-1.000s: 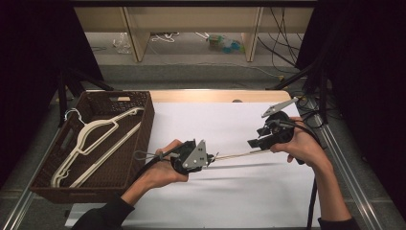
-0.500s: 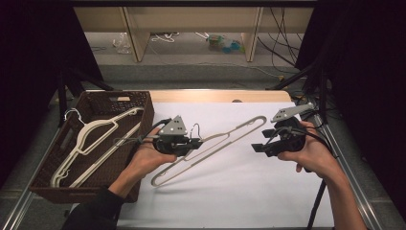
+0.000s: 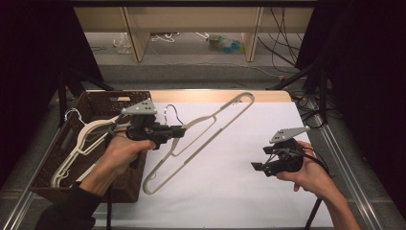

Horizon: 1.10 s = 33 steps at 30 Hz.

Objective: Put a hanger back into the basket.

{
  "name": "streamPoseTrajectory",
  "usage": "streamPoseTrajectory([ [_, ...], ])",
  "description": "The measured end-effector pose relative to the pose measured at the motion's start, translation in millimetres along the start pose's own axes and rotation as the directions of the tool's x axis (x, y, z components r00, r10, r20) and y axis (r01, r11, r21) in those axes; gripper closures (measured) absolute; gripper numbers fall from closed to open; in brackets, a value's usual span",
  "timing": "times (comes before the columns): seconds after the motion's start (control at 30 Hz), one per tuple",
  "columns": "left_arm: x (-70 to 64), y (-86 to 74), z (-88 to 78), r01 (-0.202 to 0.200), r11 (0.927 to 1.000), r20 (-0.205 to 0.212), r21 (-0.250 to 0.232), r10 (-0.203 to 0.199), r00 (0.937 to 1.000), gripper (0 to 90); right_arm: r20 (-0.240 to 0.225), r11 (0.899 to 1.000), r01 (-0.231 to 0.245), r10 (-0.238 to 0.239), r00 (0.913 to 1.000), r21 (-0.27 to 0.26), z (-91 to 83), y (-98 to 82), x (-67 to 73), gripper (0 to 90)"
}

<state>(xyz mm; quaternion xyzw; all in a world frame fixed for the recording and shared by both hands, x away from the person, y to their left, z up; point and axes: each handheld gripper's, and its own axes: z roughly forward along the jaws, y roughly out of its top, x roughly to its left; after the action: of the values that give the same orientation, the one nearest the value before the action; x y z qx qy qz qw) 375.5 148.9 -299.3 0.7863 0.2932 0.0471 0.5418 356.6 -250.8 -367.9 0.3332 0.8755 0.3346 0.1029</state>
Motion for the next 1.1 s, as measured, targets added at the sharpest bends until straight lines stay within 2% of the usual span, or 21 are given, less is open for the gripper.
streamPoseTrajectory([
  [0.03,0.3,2.5,-6.5,0.013,0.9999,0.000,-0.007,-0.013,0.9999,85.9,-0.010,1.000,-0.018,0.019,0.9998,0.014,2.6,-3.3,2.2,29.2],
  [0.07,0.4,5.1,-13.1,0.027,0.9996,0.002,-0.013,-0.027,0.9996,85.9,-0.006,1.000,0.002,-0.002,1.0000,0.012,6.4,-6.9,2.3,29.2],
  [0.1,0.8,6.9,-17.9,0.033,0.9992,0.007,-0.022,-0.033,0.9994,85.9,-0.009,1.000,-0.017,0.018,0.9998,0.019,9.1,-9.6,4.6,29.2],
  [0.2,1.3,14.8,-39.4,0.058,0.9973,-0.002,-0.045,-0.059,0.9983,85.9,-0.015,0.999,-0.002,0.002,0.9999,0.049,14.7,-16.4,4.9,29.2],
  [0.27,3.7,20.5,-54.1,0.068,0.9958,-0.004,-0.061,-0.068,0.9977,85.9,-0.018,0.998,-0.011,0.013,0.9998,0.060,17.7,-20.5,5.9,29.3],
  [0.3,4.8,22.8,-59.8,0.057,0.9962,-0.019,-0.065,-0.058,0.9981,85.9,-0.019,0.997,-0.022,0.024,0.9995,0.068,18.8,-22.8,6.8,29.2],
  [0.37,7.7,28.1,-74.4,0.057,0.9955,-0.040,-0.075,-0.060,0.9974,85.9,-0.019,0.998,-0.006,0.007,0.9998,0.058,20.5,-26.3,5.4,29.2],
  [0.43,11.0,33.0,-89.0,0.054,0.9949,-0.069,-0.085,-0.060,0.9958,85.9,-0.026,0.996,-0.029,0.031,0.9992,0.080,19.0,-28.8,6.6,27.9],
  [0.47,13.1,34.9,-95.7,0.054,0.9942,-0.080,-0.093,-0.062,0.9949,85.9,-0.014,0.999,0.004,-0.003,0.9999,0.052,21.5,-30.7,4.5,27.4],
  [0.5,15.7,36.7,-102.3,0.046,0.9939,-0.097,-0.100,-0.056,0.9938,85.9,-0.009,0.999,0.002,-0.002,1.0000,0.047,21.8,-32.5,3.9,27.1],
  [0.53,17.9,38.0,-108.2,0.051,0.9931,-0.108,-0.105,-0.062,0.9922,85.9,-0.012,0.997,-0.033,0.034,0.9994,0.065,20.7,-33.6,5.6,26.8],
  [0.6,22.8,40.2,-120.4,0.043,0.9922,-0.151,-0.117,-0.060,0.9866,85.9,-0.012,0.997,-0.026,0.027,0.9995,0.073,20.9,-37.3,4.6,25.4],
  [0.63,25.1,40.9,-125.4,0.046,0.9907,-0.159,-0.128,-0.066,0.9850,85.9,-0.009,0.997,-0.033,0.034,0.9994,0.063,22.2,-39.3,4.7,25.3],
  [0.7,30.0,42.5,-134.6,0.040,0.9903,-0.183,-0.133,-0.064,0.9811,85.9,-0.017,0.995,-0.049,0.050,0.9986,0.087,21.1,-41.7,5.9,25.3],
  [0.73,33.5,43.0,-140.2,0.045,0.9889,-0.199,-0.142,-0.073,0.9773,85.9,-0.011,0.997,-0.039,0.040,0.9991,0.072,22.4,-42.9,5.4,25.3],
  [0.83,42.1,43.1,-150.3,0.044,0.9901,-0.237,-0.133,-0.075,0.9687,85.9,-0.015,0.996,-0.041,0.042,0.9990,0.082,23.5,-46.1,6.5,25.3],
  [0.87,46.4,42.4,-154.2,0.045,0.9910,-0.251,-0.126,-0.076,0.9650,85.9,-0.022,0.993,-0.055,0.057,0.9981,0.101,22.1,-45.4,7.0,25.3],
  [0.9,49.0,41.9,-156.3,0.043,0.9915,-0.263,-0.123,-0.074,0.9618,85.9,-0.016,0.997,-0.012,0.014,0.9998,0.081,24.5,-47.0,4.7,25.3],
  [1.0,61.4,38.2,-164.4,0.053,0.9919,-0.303,-0.115,-0.086,0.9491,85.9,-0.014,0.997,-0.015,0.016,0.9998,0.076,26.1,-48.0,5.3,25.4],
  [1.03,64.7,35.4,-168.2,0.093,0.9892,-0.311,-0.113,-0.124,0.9422,85.9,-0.018,0.996,-0.018,0.019,0.9996,0.088,25.7,-47.8,5.3,25.4],
  [1.1,75.1,32.6,-173.5,0.061,0.9925,-0.323,-0.105,-0.093,0.9419,85.9,-0.026,0.995,-0.027,0.030,0.9992,0.098,25.6,-47.5,5.7,25.4],
])
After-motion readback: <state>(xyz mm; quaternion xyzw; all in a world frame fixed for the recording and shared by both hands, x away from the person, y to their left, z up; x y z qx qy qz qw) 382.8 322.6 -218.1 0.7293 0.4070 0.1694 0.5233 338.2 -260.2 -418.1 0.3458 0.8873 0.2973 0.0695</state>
